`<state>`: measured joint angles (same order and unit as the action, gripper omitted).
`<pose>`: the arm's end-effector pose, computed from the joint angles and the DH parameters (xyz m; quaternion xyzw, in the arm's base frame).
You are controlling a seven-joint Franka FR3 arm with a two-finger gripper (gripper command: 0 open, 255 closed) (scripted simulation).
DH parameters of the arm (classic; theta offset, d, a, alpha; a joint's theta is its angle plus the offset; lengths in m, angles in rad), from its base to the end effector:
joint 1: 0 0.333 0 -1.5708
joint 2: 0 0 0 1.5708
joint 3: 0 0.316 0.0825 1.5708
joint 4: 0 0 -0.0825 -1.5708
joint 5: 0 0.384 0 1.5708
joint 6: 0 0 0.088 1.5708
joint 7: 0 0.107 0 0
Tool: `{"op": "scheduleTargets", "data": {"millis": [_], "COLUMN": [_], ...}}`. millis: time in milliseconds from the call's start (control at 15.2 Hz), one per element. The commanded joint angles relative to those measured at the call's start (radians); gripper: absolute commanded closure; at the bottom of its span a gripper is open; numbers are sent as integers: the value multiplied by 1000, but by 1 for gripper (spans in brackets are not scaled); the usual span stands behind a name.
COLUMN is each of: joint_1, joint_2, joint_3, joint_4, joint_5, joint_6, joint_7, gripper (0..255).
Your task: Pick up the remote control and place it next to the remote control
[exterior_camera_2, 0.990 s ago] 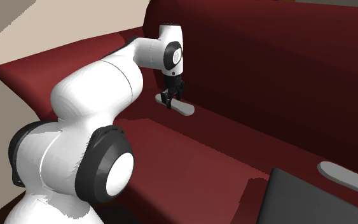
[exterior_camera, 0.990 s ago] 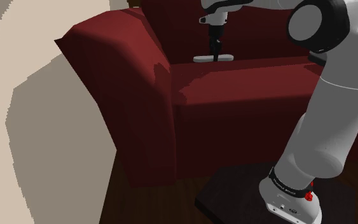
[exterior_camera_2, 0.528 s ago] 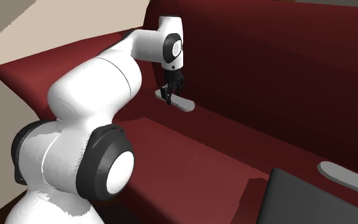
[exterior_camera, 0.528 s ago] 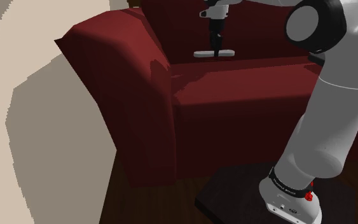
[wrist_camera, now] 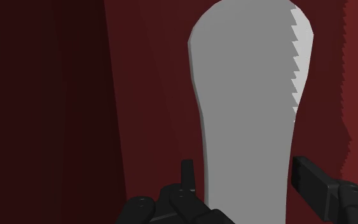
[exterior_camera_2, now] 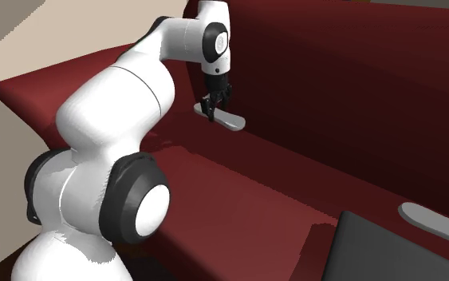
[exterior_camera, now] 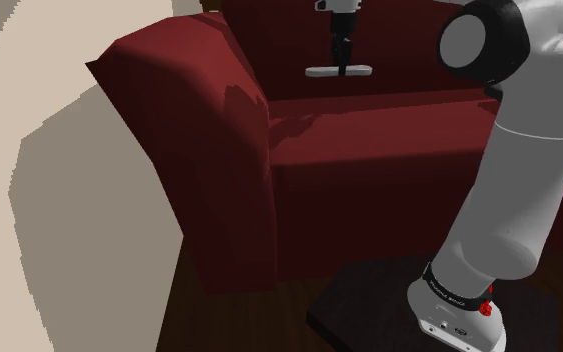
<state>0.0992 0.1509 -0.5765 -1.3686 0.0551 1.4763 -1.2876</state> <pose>0.5348 -0.2378 0.6372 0.9171 0.3983 -0.0166 0.0012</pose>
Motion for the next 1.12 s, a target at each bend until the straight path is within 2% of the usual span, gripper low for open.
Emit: {"op": "scheduleTargets", "data": {"millis": [0, 396, 726, 1056], "joint_1": [-6, -30, -70, -124], "joint_2": [14, 61, -13, -52], "joint_3": [-2, -8, -45, -90], "joint_4": [46, 176, 86, 40], "joint_5": [8, 35, -3, -24], "joint_6": [-34, -124, -97, -83], "joint_7": [-4, -19, -111, -216], "gripper": [255, 255, 255, 255]}}
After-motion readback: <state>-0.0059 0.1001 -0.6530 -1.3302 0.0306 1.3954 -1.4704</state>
